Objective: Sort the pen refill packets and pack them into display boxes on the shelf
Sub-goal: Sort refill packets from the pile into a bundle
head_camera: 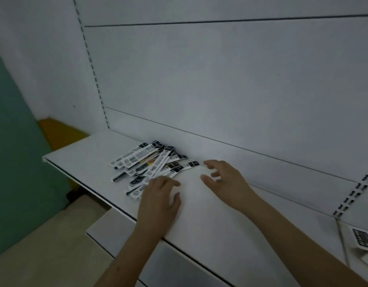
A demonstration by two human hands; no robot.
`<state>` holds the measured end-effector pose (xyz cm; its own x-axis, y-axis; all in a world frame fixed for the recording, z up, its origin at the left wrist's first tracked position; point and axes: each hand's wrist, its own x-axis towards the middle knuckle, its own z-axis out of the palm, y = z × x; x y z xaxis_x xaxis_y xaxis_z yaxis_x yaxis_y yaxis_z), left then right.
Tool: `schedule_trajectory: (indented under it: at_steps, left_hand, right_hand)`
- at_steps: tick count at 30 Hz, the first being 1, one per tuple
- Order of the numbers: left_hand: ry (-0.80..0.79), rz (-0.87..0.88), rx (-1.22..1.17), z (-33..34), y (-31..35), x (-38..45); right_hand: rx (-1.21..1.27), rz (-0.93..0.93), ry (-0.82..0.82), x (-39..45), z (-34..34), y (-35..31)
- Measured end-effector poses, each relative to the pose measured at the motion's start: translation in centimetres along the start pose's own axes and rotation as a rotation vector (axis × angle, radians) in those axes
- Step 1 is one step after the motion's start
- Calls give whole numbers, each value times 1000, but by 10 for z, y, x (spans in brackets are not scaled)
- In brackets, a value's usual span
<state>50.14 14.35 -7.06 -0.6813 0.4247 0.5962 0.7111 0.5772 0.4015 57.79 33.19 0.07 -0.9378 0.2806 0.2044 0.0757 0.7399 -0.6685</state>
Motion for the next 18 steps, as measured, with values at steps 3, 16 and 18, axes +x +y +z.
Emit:
schedule_trajectory:
  at_steps: [3,16,18]
  left_hand:
    - [84,-68,72,-14,-52,30]
    - [-145,57,3,3,-107,55]
    - [-119,47,-50,3,-108,55]
  right_hand:
    - [21,38,-65,32,51,-15]
    - [450,299,209,57,117,-12]
    - [453,265,228,58,118,-16]
